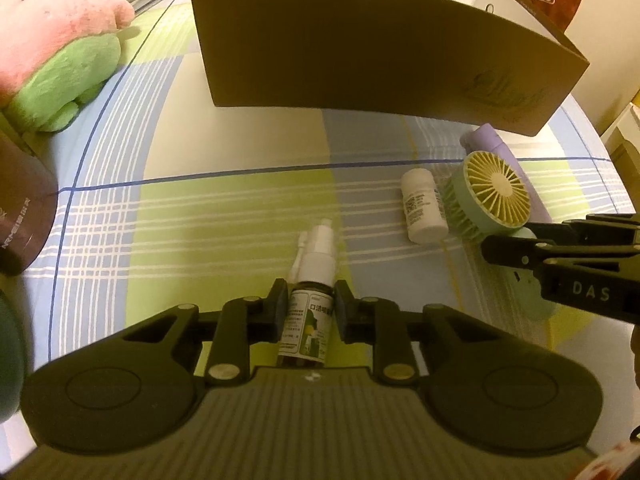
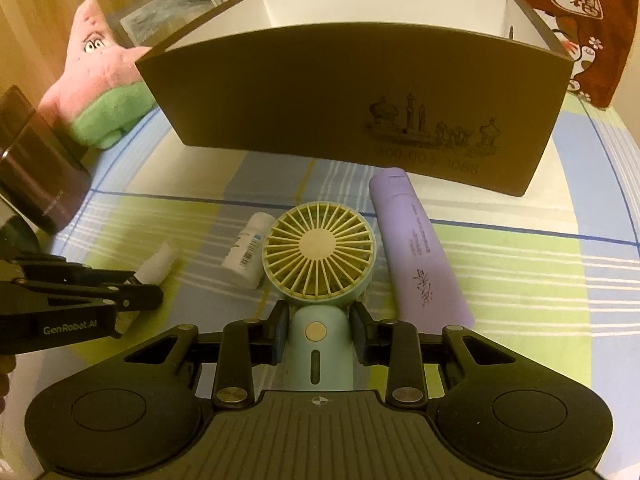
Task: Organize rigid objects
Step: 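Lift and carry the spray bottle and mint-green fan over the brown box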
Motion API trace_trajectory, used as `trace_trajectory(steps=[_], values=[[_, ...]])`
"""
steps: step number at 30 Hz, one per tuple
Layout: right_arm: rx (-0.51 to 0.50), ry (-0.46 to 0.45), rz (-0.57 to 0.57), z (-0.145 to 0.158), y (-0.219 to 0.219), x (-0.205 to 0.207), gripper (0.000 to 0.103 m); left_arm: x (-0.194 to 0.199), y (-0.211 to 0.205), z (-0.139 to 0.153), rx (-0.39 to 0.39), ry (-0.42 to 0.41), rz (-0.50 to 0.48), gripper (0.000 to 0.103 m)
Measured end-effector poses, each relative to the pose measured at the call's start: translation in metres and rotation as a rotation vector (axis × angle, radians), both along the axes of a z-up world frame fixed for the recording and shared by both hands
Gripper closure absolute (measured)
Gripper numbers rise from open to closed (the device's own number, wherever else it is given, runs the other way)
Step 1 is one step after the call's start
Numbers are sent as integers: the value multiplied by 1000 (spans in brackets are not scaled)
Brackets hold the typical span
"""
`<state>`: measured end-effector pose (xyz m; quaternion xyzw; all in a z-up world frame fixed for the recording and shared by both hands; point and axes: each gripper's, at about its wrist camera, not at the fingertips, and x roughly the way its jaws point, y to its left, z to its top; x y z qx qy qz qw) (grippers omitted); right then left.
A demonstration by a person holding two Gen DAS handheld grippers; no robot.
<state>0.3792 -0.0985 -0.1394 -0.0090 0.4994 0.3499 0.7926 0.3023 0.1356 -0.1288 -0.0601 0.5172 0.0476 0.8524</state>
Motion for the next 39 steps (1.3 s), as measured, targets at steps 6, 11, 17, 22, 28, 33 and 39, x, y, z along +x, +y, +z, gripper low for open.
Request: trace_trajectory(steps=[6,11,17,22,28,33,39], values=[[34,7,-14,10,-9,-1,70,-5,1,14,-7,-34,11,81],[57,0,-18,22,-16,-5,70,-6,0,32,-12,-81,14,81],[102,-11,-21,42,-23,-6,70,-5,-2,65,-25,-158,2,81],[145,-44,-23,67,-28,0,70,2,-7,91,-33,-222,-18,81],[192,-81,-42,95,-32,18,70,23,-12,115,-17,-285,-51,81],[230,-103,-58,113,-34,44,70,53,-17,129,8,-322,-59,81],[263,-110,-97,126,-31,85,70,98,-19,143,30,-355,-79,81]])
